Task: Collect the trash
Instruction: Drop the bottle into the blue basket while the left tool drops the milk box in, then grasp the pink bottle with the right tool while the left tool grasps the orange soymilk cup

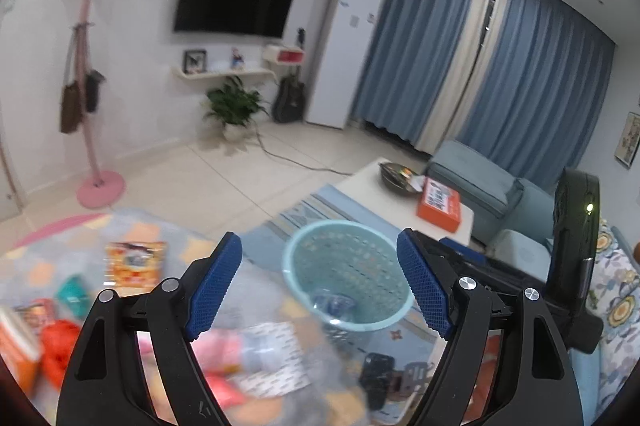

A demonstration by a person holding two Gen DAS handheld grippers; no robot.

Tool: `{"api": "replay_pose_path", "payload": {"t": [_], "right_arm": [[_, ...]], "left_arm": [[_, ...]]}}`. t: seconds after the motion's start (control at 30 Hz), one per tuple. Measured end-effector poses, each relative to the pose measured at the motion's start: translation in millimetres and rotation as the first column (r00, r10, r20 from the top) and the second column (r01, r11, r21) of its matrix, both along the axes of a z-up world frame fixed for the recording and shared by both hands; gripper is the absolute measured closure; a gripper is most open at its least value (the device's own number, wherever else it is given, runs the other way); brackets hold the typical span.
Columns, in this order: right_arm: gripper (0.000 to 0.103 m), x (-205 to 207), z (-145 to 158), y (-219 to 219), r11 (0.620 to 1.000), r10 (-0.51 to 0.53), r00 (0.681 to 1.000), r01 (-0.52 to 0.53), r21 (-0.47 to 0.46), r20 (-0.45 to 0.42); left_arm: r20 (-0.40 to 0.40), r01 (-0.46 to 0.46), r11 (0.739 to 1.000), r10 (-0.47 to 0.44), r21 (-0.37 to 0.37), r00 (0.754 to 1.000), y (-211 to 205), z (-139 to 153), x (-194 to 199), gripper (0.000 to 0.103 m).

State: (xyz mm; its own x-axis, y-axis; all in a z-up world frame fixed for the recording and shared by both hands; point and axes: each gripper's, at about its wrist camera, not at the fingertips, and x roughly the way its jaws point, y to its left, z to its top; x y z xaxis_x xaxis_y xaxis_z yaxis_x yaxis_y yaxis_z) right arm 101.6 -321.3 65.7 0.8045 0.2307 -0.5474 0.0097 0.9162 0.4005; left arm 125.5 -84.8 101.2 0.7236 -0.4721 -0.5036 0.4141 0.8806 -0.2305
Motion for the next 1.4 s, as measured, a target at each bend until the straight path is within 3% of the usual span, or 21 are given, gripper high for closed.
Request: {"api": "replay_pose_path", "payload": {"t": [0.13,0.37,0.47,0.7,0.87,1.03,1.23,1.4], "right_arm": [[0.034,-6.1,16.4,50.5,0.992,0.111,0.992,-0.107,-0.065,0.058],[0.029,-2.8,19.1,117.0,0.96,0.26,0.963,-0.249,-0.131,0.074],[0.026,6.6,9.3,139.8,0.941,0.315,0.948,-0.307,-0.139,0.038],[0.021,35.6,-31.8,178.3,0.881,0.412,0.904,-0.428,-0.203,-0.115],[0.021,54.3,-64.0,197.8,0.825,0.464,0.856,-0.511,-0.239,-0.228],[0.021,57.9,-81.9,209.6,0.789,0.492,0.826,-0.556,-0.26,-0.276],[0.021,47.6,-86.4,230.7,0.724,0.541,0.785,-0.618,-0.307,-0.303],[0.024,34.6,-87.7,244.8,0.682,0.535,0.786,-0.619,-0.39,-0.31]], "left_arm": [[0.043,-0.095,0.995,0.094,0.034,0.995,48.2,11.6,-21.0,0.025],[0.071,-0.27,0.958,0.264,0.093,0.962,144.2,13.5,-39.8,0.025],[0.07,-0.344,0.931,0.338,0.124,0.939,183.3,5.2,-43.2,0.024],[-0.062,-0.417,0.9,0.427,0.129,0.902,268.7,-42.8,-31.3,0.016],[-0.207,-0.392,0.915,0.404,0.096,0.891,303.5,-90.3,-9.1,0.015],[-0.248,-0.4,0.908,0.418,0.123,0.874,308.4,-117.6,-2.7,0.015],[-0.281,-0.326,0.943,0.333,0.073,0.9,310.3,-126.3,-8.7,0.015],[-0.286,-0.304,0.95,0.311,0.069,0.906,309.3,-128.1,-14.9,0.014]]}}
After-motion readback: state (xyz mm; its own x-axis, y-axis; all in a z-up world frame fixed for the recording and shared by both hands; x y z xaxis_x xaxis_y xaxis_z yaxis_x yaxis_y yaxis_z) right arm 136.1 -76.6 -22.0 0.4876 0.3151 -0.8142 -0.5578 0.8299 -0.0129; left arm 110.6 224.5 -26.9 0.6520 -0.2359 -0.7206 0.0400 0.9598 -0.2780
